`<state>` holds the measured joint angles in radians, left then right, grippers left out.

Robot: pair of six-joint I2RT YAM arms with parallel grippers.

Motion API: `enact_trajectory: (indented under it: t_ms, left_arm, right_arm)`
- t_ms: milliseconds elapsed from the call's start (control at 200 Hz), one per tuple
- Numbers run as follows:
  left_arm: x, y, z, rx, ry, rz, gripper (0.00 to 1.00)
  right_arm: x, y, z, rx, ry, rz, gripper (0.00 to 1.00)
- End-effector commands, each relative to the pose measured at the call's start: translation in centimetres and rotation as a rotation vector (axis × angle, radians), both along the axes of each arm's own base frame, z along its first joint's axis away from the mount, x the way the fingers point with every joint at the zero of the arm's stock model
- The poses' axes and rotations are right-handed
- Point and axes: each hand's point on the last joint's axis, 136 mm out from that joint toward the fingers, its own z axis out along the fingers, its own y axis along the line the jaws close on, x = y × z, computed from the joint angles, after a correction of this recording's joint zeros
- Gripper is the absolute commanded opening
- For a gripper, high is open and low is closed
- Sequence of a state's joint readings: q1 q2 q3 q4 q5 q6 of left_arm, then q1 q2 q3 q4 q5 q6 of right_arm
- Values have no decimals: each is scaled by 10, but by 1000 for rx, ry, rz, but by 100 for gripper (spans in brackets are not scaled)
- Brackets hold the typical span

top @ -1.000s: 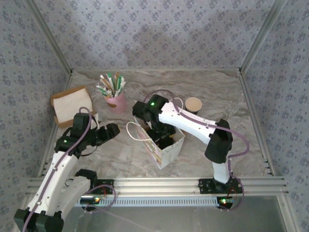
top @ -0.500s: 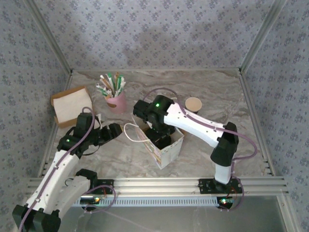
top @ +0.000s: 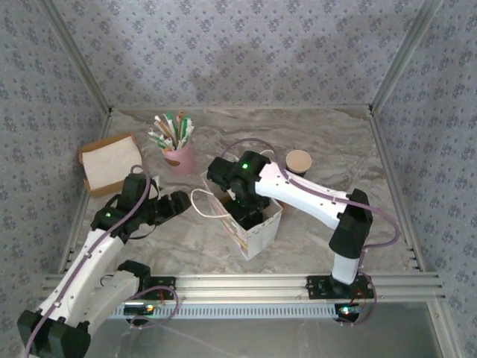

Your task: Pack the takeout coffee

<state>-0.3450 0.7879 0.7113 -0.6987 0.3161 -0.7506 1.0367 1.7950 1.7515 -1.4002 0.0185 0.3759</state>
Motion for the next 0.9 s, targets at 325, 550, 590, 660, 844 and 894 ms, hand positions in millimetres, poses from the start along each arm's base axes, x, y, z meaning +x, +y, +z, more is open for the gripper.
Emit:
enact_trajectory:
  t_ms: [325, 550, 590, 660, 844, 894]
  left_arm:
    - [2, -6, 5, 16, -17, 3, 73]
    - [6, -11, 8, 6, -44, 1, 73]
    - [6, -11, 8, 6, -44, -1, 73]
    - [5, -11, 7, 7, -47, 0, 74]
    - [5, -12, 10, 3, -57, -2, 75]
    - [5, -12, 10, 3, -57, -1, 76]
  right_arm:
    - [-3, -6, 15, 51, -51, 6, 66]
    - [-6, -10, 12, 55, -45, -7, 66]
    - [-7, -10, 11, 54, -40, -9, 66]
    - [-9, -10, 8, 51, -30, -9, 66]
    - [-8, -9, 8, 54, -29, -15, 66]
    - [-8, -8, 8, 56, -28, -18, 66]
